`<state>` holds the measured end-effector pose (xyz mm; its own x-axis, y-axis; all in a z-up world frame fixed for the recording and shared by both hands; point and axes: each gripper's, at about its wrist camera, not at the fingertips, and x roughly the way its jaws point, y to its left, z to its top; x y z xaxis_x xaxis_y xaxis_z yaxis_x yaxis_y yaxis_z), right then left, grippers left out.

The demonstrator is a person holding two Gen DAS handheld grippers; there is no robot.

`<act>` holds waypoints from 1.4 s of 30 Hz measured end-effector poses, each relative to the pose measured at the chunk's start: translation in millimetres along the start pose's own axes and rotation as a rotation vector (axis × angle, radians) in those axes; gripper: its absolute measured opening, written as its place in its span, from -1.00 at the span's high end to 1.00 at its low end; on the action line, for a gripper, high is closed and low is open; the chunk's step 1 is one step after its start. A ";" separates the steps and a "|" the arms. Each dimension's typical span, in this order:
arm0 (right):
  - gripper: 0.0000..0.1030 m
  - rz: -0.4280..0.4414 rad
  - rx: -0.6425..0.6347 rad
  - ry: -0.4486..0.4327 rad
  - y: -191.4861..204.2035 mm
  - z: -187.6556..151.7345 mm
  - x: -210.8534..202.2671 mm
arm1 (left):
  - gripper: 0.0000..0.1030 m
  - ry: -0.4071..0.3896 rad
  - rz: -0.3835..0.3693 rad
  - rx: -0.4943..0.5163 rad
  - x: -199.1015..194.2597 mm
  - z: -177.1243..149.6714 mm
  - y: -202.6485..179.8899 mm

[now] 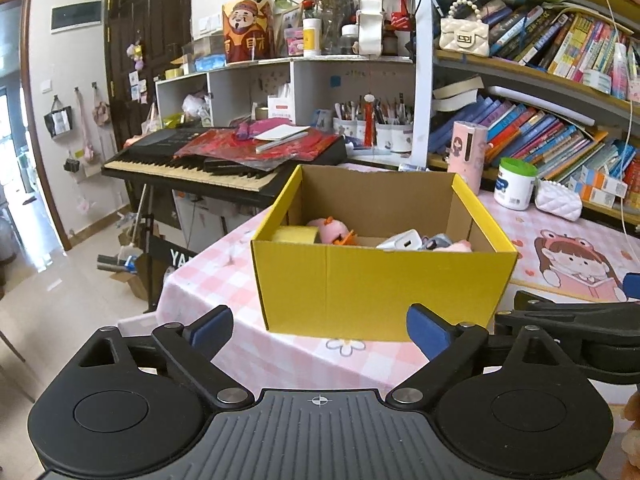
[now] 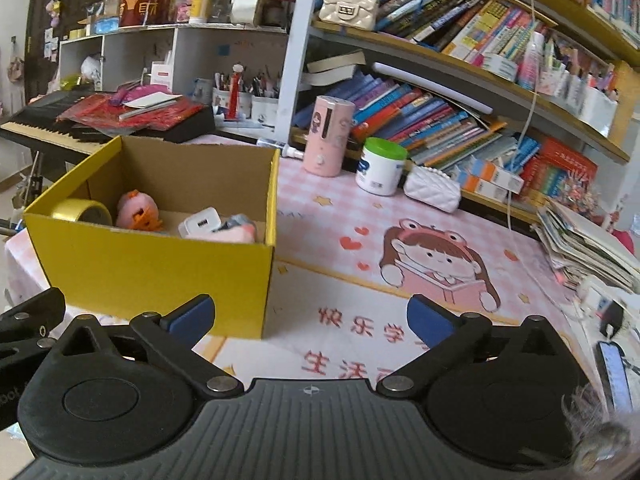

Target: Organize objects

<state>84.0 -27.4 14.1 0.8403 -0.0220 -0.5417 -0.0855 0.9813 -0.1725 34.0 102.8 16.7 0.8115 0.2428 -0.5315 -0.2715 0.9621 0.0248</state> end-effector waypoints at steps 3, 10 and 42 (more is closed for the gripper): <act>-1.00 -0.015 -0.002 0.009 -0.6 -8.5 -8.4 | -0.89 0.004 -0.004 0.002 -7.5 -5.2 2.0; -1.00 -0.045 0.031 0.033 -8.0 -28.3 -27.9 | -0.90 -0.002 -0.008 0.049 -24.0 -19.8 -3.5; -1.00 -0.249 0.191 0.145 -81.9 -78.8 -58.0 | -0.91 0.027 -0.084 0.200 -41.6 -40.5 -80.1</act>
<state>0.0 -121.6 -5.2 0.7369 -0.2785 -0.6160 0.2257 0.9603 -0.1641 1.0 10.7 2.5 0.8119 0.1602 -0.5614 -0.0935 0.9849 0.1459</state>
